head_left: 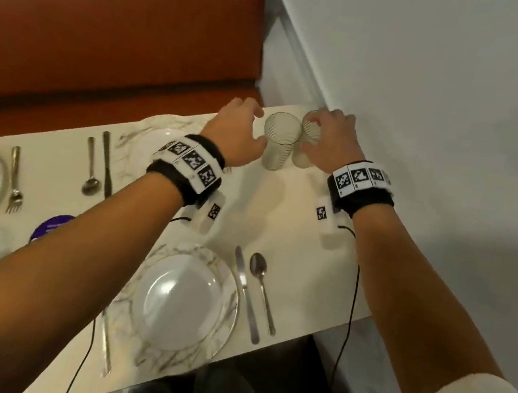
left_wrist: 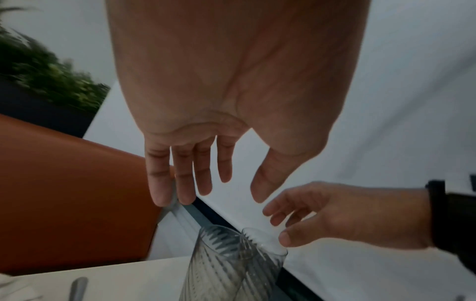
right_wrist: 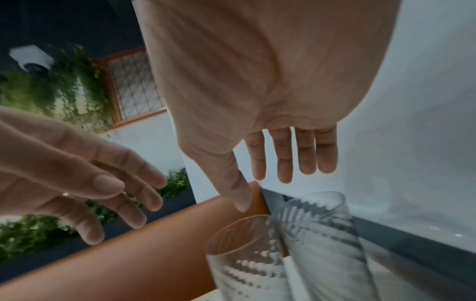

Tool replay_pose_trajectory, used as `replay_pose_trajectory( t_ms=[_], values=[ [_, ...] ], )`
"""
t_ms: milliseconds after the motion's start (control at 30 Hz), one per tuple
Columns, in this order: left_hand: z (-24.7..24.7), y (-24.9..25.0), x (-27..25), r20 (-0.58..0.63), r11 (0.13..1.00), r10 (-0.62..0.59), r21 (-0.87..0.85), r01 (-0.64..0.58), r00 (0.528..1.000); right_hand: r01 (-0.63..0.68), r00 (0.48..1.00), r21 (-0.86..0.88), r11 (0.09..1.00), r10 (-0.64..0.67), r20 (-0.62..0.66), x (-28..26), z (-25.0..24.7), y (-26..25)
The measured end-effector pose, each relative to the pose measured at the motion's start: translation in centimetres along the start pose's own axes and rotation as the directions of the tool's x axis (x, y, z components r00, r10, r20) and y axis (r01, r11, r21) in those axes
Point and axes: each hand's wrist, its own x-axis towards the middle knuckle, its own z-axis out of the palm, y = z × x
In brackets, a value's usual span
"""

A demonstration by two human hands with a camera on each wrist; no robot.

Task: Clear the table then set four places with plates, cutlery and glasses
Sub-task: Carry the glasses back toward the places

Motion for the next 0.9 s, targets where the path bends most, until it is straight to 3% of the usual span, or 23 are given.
replay_pose_trajectory(
  t_ms=[167,300,400,667,900],
  values=[
    [3.7,2.4,6.4,0.168,0.967,0.031,0.244,-0.072,0.985,-0.005,0.998,-0.183,0.983,0.016,0.056,3.3,-0.3,3.0],
    [6.6,2.4,8.9,0.245,0.898,0.039,0.416,-0.142,0.969,0.036,0.991,-0.186,0.982,-0.011,0.135,4.8,0.5,3.6],
    [8.0,1.9,9.1,0.247,0.883,0.028,0.449,-0.140,0.969,0.030,0.986,-0.159,0.987,-0.003,0.164,5.1,1.4,3.6],
    [7.2,0.1,6.7,0.142,0.959,0.033,0.274,-0.071,0.989,-0.034,0.991,-0.050,0.998,0.040,0.132,4.5,2.8,2.1],
    [4.5,-4.6,0.3,-0.038,0.986,-0.063,-0.155,0.057,0.997,-0.026,0.999,0.070,0.997,0.022,0.048,0.6,4.0,-1.3]
  ],
)
